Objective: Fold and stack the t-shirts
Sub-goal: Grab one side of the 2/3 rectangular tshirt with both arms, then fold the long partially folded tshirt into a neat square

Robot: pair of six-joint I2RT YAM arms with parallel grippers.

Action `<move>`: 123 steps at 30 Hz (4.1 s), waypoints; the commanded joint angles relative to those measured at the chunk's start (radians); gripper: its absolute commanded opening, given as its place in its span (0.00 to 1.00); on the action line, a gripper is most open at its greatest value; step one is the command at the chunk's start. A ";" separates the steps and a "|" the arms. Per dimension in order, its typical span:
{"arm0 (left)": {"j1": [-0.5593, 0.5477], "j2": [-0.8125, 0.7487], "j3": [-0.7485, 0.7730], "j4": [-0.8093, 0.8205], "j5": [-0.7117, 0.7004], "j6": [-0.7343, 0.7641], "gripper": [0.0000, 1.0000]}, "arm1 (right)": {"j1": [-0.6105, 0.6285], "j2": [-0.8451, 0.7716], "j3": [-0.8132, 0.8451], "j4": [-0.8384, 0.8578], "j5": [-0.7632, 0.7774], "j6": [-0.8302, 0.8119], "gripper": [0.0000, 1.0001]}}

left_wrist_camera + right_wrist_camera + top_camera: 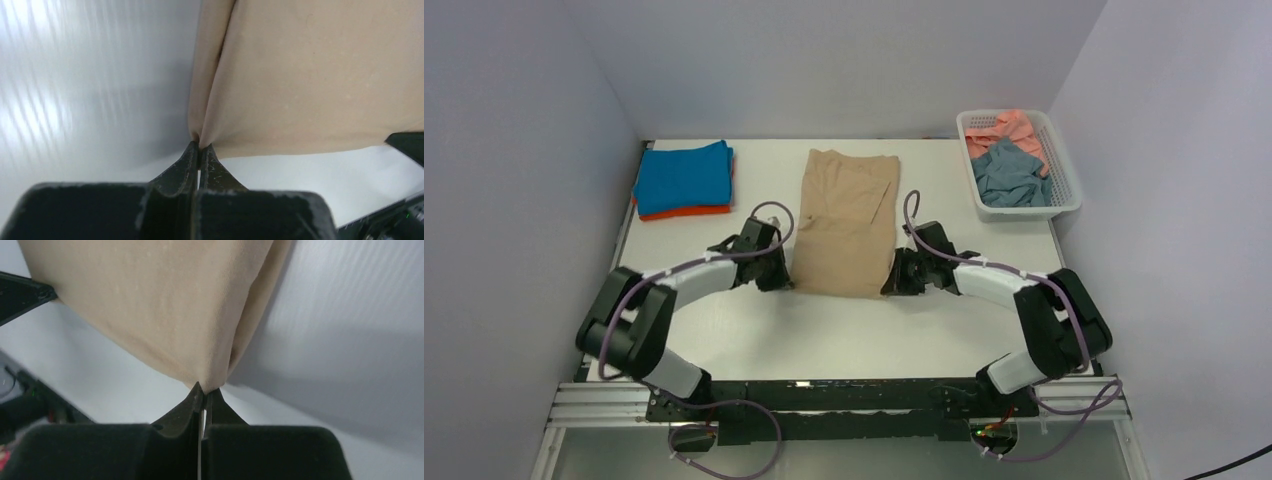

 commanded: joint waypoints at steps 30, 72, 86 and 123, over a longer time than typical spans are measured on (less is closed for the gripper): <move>-0.162 -0.732 0.102 -0.333 -0.392 -0.005 0.00 | -0.114 -0.328 0.234 -0.555 -0.637 -0.197 0.00; 0.101 0.356 0.882 -0.165 -0.165 0.146 0.99 | -0.355 0.322 0.584 0.032 -0.240 -0.088 0.90; 0.070 0.395 0.731 0.006 0.292 0.140 0.99 | -0.150 0.274 0.479 0.127 -0.283 -0.089 0.95; -0.015 0.086 0.371 0.074 0.356 0.049 0.99 | -0.087 0.012 0.234 0.197 -0.240 0.012 1.00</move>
